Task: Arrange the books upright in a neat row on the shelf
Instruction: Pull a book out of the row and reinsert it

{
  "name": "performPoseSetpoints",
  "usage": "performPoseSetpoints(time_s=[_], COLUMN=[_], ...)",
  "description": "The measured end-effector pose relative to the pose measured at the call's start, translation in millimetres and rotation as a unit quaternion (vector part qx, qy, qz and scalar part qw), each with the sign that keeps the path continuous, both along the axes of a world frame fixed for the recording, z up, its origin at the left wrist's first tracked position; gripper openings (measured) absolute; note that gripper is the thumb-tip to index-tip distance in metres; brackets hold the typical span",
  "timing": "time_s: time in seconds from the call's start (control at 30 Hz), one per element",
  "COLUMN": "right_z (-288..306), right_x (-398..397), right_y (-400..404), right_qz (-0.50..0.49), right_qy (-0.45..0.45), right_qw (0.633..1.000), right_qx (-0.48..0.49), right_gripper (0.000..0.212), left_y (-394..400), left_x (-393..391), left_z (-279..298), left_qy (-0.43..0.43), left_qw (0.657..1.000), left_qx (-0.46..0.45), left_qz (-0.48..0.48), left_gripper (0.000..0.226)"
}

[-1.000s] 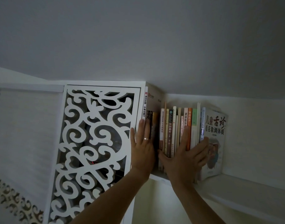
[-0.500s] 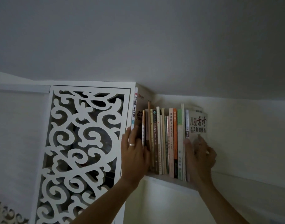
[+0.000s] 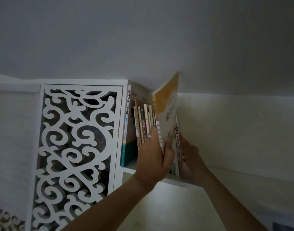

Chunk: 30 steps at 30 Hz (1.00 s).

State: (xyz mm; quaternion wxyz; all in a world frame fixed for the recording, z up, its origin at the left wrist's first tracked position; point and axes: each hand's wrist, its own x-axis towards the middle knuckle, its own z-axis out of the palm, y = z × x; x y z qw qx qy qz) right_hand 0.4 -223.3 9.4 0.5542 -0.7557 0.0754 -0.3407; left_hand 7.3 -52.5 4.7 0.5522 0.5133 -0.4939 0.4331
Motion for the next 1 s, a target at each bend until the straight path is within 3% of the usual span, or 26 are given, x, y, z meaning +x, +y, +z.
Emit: performPoseSetpoints(time_s=[0.07, 0.23, 0.37, 0.47, 0.63, 0.73, 0.83, 0.93, 1.0], right_z=[3.4, -3.1, -7.0, -13.7, -23.2, -18.7, -13.9, -10.8, -10.6], right_x=[-14.1, -47.1, -69.2, -65.8, -58.8, -60.4, -57.3, -51.9, -48.7], right_y=[-5.8, -25.8, -18.7, -22.0, -49.0, -51.5, -37.5, -28.8, -27.1], right_qz=[0.056, 0.117, 0.152, 0.072, -0.047, -0.158, -0.040, 0.062, 0.067], right_qy=[-0.002, 0.017, -0.001, 0.018, 0.188, 0.108, 0.010, 0.041, 0.039], right_qw=[0.997, 0.993, 0.988, 0.996, 0.970, 0.968, 0.996, 0.993, 0.987], right_qx=[-0.044, 0.028, -0.012, -0.050, -0.150, -0.161, -0.084, -0.094, -0.141], right_gripper=[0.032, 0.030, 0.022, 0.025, 0.030, 0.023, 0.025, 0.031, 0.054], left_y=[-14.4, -46.3, -72.2, -86.9, -97.8, -109.5, -119.2, -111.6, -106.7], left_x=[-11.1, -35.3, -55.6, -55.9, -15.3, 3.6, 9.9, 17.7, 14.8], left_z=[0.4, 5.1, 4.4, 2.1, -12.4, -33.2, -55.5, -52.0, -43.6], left_qy=[0.008, 0.012, -0.044, 0.018, 0.153, 0.116, 0.043, 0.058, 0.065], left_qw=[0.999, 0.999, 0.996, 0.996, 0.972, 0.959, 0.945, 0.956, 0.967], left_qx=[0.020, 0.024, 0.046, 0.085, 0.064, 0.051, 0.083, 0.066, 0.070], left_qz=[-0.027, -0.044, -0.054, -0.006, 0.168, 0.254, 0.313, 0.279, 0.238], left_gripper=[0.040, 0.030, 0.030, 0.024, 0.029, 0.026, 0.039, 0.056, 0.047])
